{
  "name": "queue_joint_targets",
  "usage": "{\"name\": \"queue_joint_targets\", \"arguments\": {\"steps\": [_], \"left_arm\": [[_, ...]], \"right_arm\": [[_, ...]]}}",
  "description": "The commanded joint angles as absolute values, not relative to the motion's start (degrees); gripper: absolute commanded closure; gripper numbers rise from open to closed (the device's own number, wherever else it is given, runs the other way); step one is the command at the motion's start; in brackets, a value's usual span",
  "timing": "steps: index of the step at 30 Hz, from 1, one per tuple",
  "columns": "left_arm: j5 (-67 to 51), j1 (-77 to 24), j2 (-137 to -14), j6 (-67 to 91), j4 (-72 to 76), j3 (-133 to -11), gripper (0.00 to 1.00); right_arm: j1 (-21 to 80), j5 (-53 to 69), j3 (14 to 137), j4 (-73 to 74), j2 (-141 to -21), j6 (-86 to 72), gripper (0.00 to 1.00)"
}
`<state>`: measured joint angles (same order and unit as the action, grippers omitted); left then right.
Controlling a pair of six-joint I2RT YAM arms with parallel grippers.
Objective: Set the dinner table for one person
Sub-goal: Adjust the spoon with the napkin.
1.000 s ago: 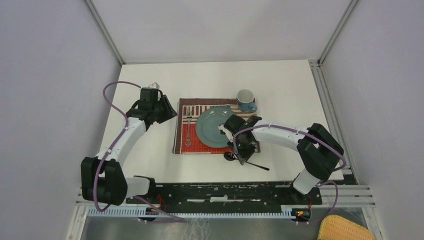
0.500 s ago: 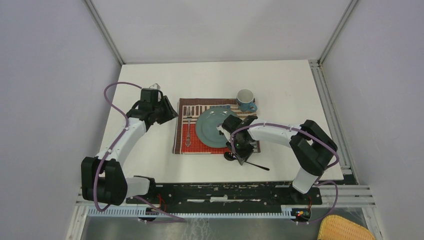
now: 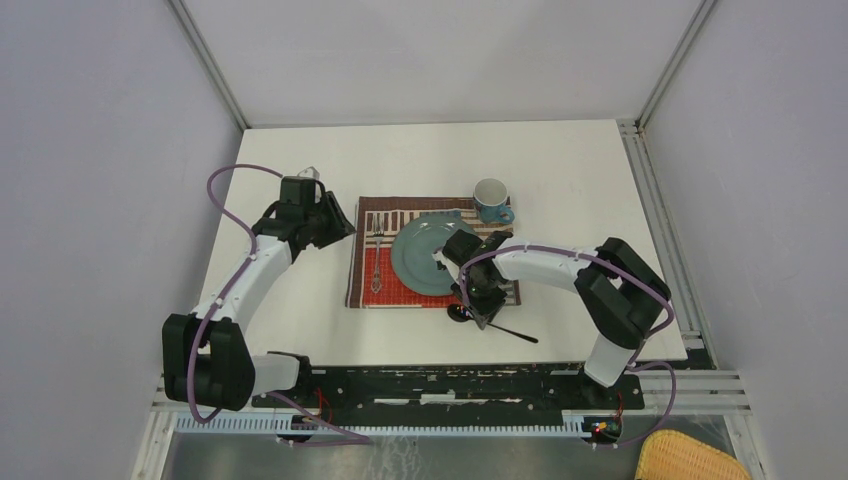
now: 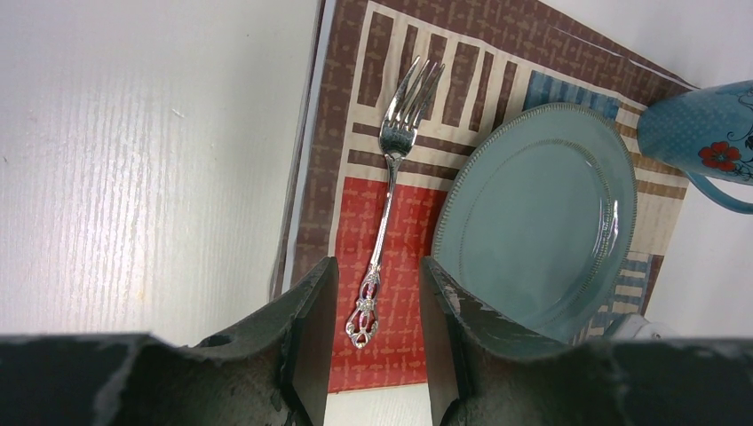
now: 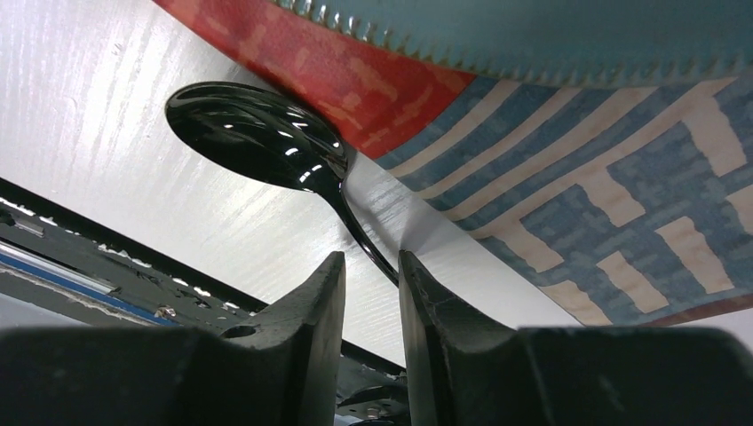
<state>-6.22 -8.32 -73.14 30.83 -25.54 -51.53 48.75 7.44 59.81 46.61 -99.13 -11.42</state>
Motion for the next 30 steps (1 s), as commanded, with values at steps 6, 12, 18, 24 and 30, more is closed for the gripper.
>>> {"name": "queue_joint_targets", "arguments": {"steps": [6,12,18,24,30], "left_arm": [[-7.4,-8.0,-72.0,29.6,-23.5,-51.9,0.54],[-7.8,-7.8,-72.1,29.8,-23.4,-52.0,0.54],[-7.5,-7.8,-72.0,29.5,-23.4,-51.7,0.54],[-7.7,-7.6,-72.6,29.6,-23.2,-52.2,0.54],[-7.5,-7.6,-72.7,29.7,-23.2,-52.2,0.54]], "right_arm": [[49.0,3.7,61.8,46.0,-97.1,-10.9,0.66],[48.7,4.8,61.2,45.4,-99.3,-11.1,0.66],[48.6,6.4,60.6,45.0,-99.1,-11.5,0.71],[48.7,7.4,59.7,44.6,-98.8,-11.9,0.90],[48.7,7.9,59.4,44.9,-98.0,-12.2,1.00]]}}
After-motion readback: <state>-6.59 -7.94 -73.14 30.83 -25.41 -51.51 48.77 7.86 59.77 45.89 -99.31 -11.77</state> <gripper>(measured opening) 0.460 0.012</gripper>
